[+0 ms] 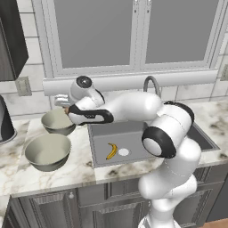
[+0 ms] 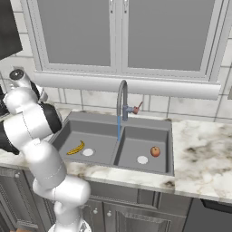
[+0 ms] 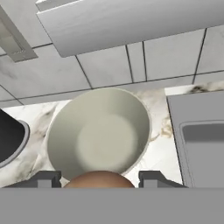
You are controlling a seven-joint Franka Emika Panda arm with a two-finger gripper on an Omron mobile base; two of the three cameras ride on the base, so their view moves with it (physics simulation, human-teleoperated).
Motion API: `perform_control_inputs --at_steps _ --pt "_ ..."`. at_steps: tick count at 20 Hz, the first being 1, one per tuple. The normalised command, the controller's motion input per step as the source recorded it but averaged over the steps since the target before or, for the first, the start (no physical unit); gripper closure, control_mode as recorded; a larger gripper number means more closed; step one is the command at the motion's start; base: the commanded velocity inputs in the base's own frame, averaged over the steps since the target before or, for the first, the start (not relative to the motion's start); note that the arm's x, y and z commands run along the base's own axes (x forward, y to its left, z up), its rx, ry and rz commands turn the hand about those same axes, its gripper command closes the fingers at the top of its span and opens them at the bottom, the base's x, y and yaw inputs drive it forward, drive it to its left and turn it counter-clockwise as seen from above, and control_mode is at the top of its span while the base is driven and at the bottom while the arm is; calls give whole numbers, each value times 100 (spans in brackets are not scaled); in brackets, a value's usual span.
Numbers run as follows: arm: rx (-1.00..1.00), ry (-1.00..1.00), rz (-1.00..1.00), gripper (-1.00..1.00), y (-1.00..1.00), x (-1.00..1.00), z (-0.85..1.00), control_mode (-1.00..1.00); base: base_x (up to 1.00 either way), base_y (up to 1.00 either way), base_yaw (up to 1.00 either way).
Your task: Pick the peachs from the sink and place them in one bowl. Place the banana in the other bowl. Then turn off the sink faucet.
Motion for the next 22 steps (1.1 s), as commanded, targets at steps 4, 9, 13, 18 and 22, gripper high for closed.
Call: perform_control_inputs --at_steps 4,9,13,18,22 --pt "0 5 0 100 45 45 -29 -100 0 0 0" --pt "0 0 0 -100 40 44 -34 -100 0 0 0" --pt "0 0 0 -100 31 41 -33 -100 0 0 0" --pt "0 0 -7 -100 -1 14 6 -100 0 0 0" --pt "0 3 -13 -100 -38 -2 74 -100 0 0 0"
